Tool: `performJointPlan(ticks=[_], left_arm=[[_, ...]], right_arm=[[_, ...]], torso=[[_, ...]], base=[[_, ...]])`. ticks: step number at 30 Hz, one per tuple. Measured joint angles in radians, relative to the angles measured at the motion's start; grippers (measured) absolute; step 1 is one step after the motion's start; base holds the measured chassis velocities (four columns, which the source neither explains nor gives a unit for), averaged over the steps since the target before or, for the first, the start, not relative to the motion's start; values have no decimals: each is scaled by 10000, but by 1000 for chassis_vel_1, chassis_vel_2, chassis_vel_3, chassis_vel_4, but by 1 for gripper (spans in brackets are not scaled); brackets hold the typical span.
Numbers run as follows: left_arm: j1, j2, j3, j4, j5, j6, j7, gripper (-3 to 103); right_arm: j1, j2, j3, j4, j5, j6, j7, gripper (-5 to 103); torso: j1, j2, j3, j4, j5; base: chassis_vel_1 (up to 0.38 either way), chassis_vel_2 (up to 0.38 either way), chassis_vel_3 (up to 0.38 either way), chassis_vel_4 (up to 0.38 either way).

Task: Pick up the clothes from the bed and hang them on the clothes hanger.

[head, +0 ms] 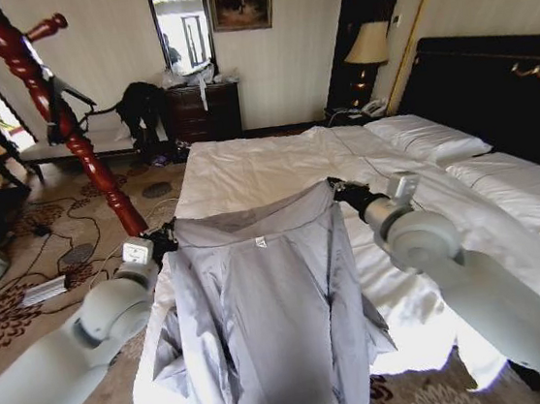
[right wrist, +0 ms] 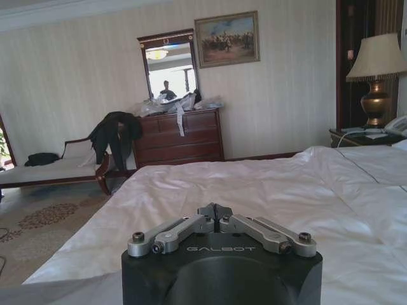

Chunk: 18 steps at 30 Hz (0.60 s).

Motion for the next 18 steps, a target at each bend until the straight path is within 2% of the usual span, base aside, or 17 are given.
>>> performJointPlan(ticks=[2,5,7,8,12,13,15,17,18], left_arm=[[-881,-123,478,733,-17,-74,198,0],[-1261,-201,745,1219,97,-177,403,0],[-1763,-362,1083,2192,705,-461,838,0],[-1763,-362,1083,2192,705,-461,838,0],[-3316,-818,2133,3785,990,-621,1078,0],[-3316,-818,2133,3785,990,-621,1078,0],[-4191,-1447,2713,4794,1203,-674,1098,0],[-4505,-1968,3024,5427,1426,-715,1121,0],[-4505,-1968,3024,5427,1426,-715,1121,0]], right_arm=[[421,405,-419,-936,-329,108,-152,0],[608,685,-686,-1544,-709,205,-305,0],[925,1146,-1091,-2398,-1243,353,-521,0],[925,1146,-1091,-2398,-1243,353,-521,0],[1750,1911,-1606,-4091,-1854,642,-915,0],[1750,1911,-1606,-4091,-1854,642,-915,0],[2089,2354,-1792,-4966,-2145,825,-1093,0],[2073,2561,-1904,-5353,-2340,923,-1202,0],[2073,2561,-1904,-5353,-2340,923,-1202,0]], torso=[[2,0,0,-3,2],[-1,1,-1,-6,7],[-3,1,-1,-2,-1],[-3,1,-1,-2,-1],[-2,1,0,3,0],[-2,1,0,3,0],[0,1,-2,-3,4],[1,0,0,-5,1],[1,0,0,-5,1]], base=[[0,0,0,0],[0,0,0,0],[0,0,0,0],[0,0,0,0],[0,0,0,0],[0,0,0,0],[0,0,0,0],[0,0,0,0],[0,0,0,0]])
